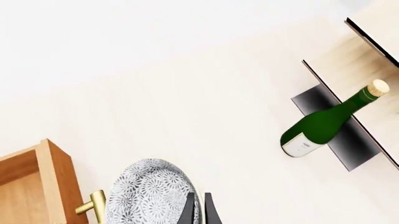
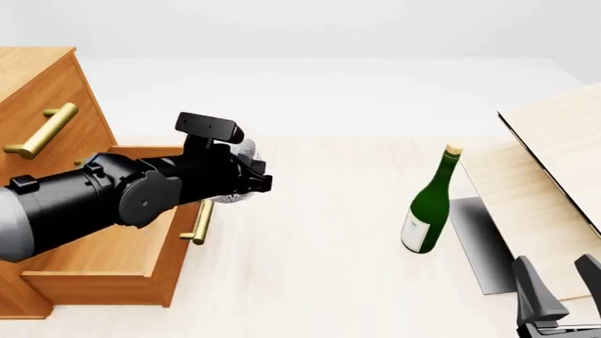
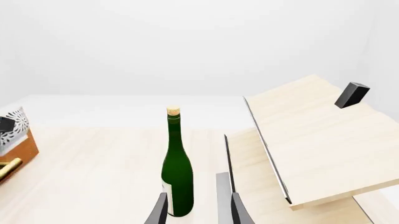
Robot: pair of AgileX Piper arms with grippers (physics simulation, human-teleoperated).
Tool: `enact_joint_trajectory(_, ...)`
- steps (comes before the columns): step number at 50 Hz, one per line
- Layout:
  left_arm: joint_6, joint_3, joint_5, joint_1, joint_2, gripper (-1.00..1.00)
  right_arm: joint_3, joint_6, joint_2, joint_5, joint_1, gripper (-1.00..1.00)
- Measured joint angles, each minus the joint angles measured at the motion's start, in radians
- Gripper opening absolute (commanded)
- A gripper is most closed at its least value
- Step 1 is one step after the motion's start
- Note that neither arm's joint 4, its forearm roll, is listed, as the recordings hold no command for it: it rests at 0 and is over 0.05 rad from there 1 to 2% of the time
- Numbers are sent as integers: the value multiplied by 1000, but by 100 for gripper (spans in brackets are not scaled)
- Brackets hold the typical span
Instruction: Put the bowl in the bottom drawer of the cabinet.
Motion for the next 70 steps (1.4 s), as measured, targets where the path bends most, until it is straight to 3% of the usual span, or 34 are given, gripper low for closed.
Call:
enact_joint_trajectory(20, 17, 18, -5, 40, -87, -100, 0, 0, 0, 0, 0, 100)
enact_joint_trajectory(70, 0, 209, -4, 263, -357, -100, 0, 0, 0, 0, 0, 100)
